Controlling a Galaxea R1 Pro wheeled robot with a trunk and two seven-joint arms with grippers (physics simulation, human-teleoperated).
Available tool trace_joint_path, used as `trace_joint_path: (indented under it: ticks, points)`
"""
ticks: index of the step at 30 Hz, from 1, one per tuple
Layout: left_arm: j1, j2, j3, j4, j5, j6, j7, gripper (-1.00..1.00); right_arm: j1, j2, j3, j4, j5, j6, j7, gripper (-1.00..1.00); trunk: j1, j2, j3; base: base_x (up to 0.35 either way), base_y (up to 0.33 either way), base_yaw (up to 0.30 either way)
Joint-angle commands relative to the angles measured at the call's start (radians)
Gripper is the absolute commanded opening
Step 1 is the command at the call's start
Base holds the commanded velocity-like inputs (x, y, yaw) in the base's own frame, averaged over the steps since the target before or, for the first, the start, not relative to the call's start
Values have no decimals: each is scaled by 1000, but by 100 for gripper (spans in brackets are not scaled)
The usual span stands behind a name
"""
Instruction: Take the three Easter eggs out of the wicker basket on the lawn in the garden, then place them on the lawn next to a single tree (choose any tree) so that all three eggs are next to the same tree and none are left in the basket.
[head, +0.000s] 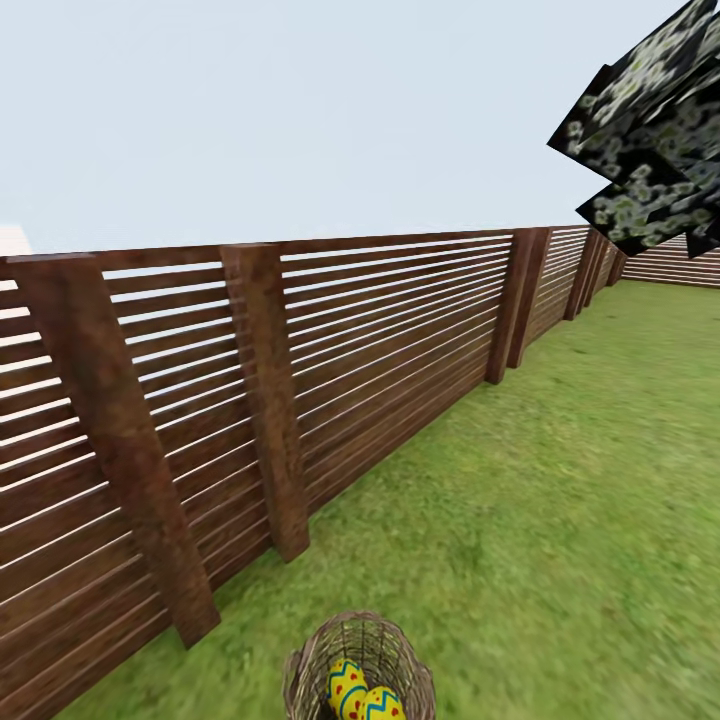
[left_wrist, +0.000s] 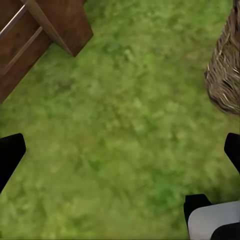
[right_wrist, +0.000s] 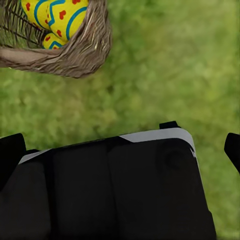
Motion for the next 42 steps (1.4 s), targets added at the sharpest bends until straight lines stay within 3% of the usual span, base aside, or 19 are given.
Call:
trace_joint_path:
  ticks: [1, 13, 16, 20, 23, 26, 30, 37, 42]
  points:
    - [0, 0, -1, 0, 8, 0, -5, 100, 0, 1, -2, -2, -9, 5, 2, 100, 0, -1, -1, 16, 14, 0]
    - [0, 0, -3, 1, 8, -1, 11, 100, -2, 1, -9, -61, -9, 18, -1, 100, 0, -1, -1, 99, 45, 0]
    - [0, 0, -4, 2, 8, -1, 13, 100, -6, 2, -10, -107, -9, 67, -3, 100, 0, -1, -1, 46, 17, 0]
    - [0, 0, -4, 2, 8, 0, 14, 100, -44, 3, -9, -193, -9, 213, -6, 100, 0, -1, -1, 16, 6, 0]
    - [0, 0, -4, 2, 8, 0, 13, 100, -72, 4, -9, -223, -9, 273, -8, 100, 0, -1, -1, 6, 2, 0]
    - [0, 0, -4, 2, 8, 0, 13, 100, -127, 4, -9, -238, -9, 338, -12, 100, 0, -1, -1, 3, 1, 0]
    - [0, 0, -4, 2, 8, 0, 13, 100, -241, 8, -9, -228, -16, 415, -79, 100, 0, -1, -1, 1, 0, 0]
    - [0, 1, -4, 2, 8, 1, 13, 100, -433, 17, -6, -112, -105, 452, -265, 100, 0, -1, -1, 0, 0, 0]
    - [0, 1, -3, 2, 8, 4, 13, 100, -537, 17, -5, -12, -124, 456, -326, 100, 0, -1, -1, 0, 0, 0]
